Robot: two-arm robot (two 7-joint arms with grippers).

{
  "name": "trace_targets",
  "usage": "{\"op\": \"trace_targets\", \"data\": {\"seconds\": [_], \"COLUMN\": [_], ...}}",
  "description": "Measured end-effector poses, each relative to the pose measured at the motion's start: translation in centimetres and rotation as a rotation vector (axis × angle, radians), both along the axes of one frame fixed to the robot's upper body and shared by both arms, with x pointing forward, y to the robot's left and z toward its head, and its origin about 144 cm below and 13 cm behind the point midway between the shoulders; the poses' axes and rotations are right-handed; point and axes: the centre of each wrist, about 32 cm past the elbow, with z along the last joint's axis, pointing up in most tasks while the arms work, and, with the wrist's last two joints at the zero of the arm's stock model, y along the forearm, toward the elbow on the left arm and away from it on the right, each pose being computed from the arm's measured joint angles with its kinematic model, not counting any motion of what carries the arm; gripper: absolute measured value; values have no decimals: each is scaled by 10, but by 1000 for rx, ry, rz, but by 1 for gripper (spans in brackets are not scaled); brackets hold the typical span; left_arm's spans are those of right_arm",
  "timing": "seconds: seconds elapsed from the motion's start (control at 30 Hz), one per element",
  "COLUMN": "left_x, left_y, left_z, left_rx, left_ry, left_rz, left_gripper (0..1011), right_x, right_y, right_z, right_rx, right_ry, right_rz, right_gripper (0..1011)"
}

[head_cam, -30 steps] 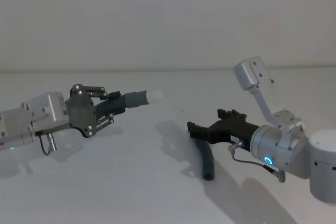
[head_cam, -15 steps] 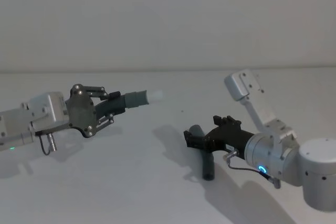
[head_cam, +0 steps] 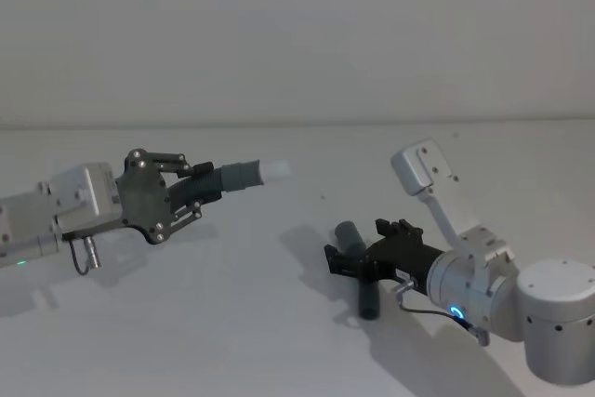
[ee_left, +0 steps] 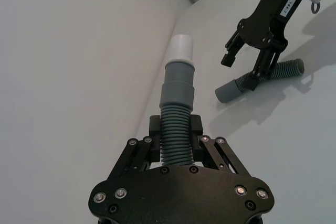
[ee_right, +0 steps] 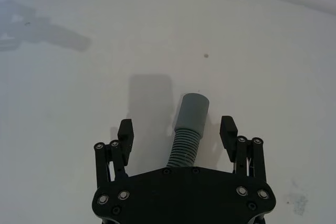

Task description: Use both hands to pick up one end of the pipe from the table, align the ends, and insert them.

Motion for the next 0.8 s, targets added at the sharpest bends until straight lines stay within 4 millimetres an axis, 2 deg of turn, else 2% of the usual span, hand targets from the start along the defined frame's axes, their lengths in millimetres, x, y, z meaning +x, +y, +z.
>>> {"op": "trace_targets", "data": {"seconds": [0.8], "left_x": [0], "left_y": [0], "left_z": [0], "left_rx": [0], "left_ry": [0], "left_rz": [0], "left_gripper": [290], "right_x": [7], "right_y": [-5], "right_z": [-15], "right_rx": [0], "right_ry": [44], "right_rz": [-35], "right_gripper": [1001]}}
